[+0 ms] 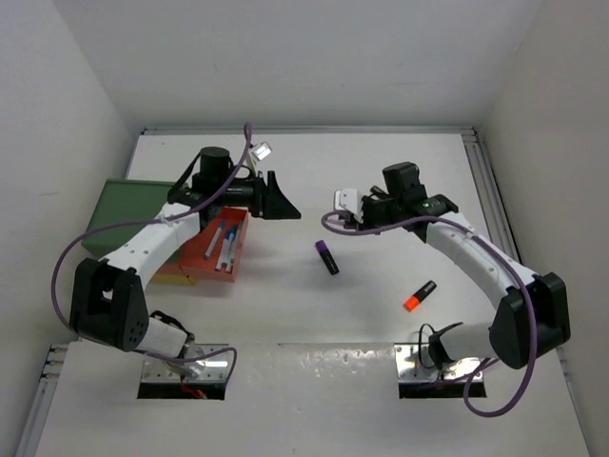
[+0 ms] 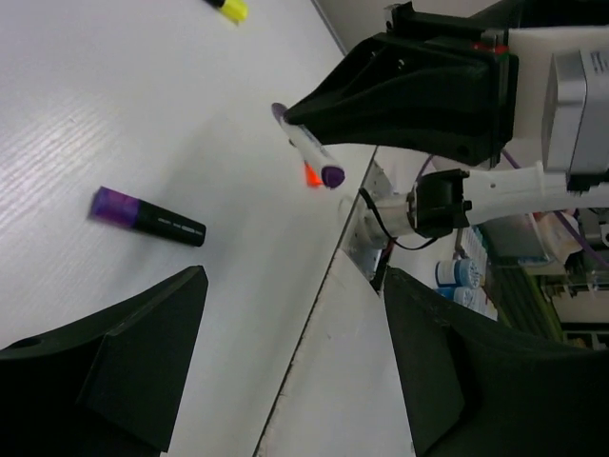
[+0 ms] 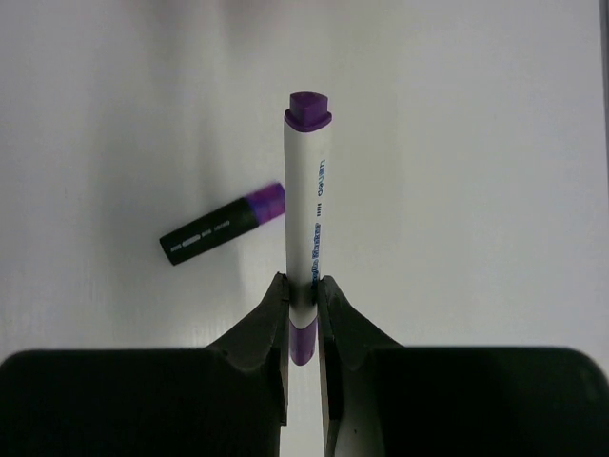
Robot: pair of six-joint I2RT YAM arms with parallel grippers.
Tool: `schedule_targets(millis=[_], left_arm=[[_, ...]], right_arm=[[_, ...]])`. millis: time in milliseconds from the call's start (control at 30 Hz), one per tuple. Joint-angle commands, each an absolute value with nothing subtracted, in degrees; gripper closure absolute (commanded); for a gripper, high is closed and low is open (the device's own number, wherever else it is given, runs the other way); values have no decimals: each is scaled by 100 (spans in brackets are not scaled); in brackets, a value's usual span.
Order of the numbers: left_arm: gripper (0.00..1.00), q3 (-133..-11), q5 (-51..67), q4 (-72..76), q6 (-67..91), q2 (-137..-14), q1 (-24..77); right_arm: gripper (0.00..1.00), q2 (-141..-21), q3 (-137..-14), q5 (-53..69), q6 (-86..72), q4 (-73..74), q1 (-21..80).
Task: Sort the stationery into containers
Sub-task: Place the pen in the drawer.
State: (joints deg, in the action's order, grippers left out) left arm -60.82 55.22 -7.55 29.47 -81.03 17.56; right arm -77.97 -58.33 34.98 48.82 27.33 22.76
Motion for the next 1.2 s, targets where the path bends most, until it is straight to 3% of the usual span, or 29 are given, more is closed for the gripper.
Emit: schedule_targets(millis=[0, 467, 633, 800, 1033, 1167], left_arm=[[19, -6073, 5836, -352, 3103, -8138, 1907], [21, -5678, 5371, -773, 2910, -8016, 2162], [23, -5616, 5730, -335, 3312, -8033, 2171], [29, -5590, 5713, -255, 3331, -8042, 2180], [51, -5599, 5195, -903, 2813, -8051, 2294], [53, -5415, 5220, -888, 2830, -7963, 2311]], right_arm=[[100, -7612, -5547, 3920, 5598, 1663, 2610], [100, -7656, -5142, 3762, 6582, 115, 3348], [100, -7594, -4957, 3788, 7048, -165, 3489], [100, -7541, -4746, 3885, 7408, -422, 3586], [100, -7453, -4247, 3929, 7892, -1246, 3779], [100, -7427, -4069, 3894, 7945, -1687, 3902]])
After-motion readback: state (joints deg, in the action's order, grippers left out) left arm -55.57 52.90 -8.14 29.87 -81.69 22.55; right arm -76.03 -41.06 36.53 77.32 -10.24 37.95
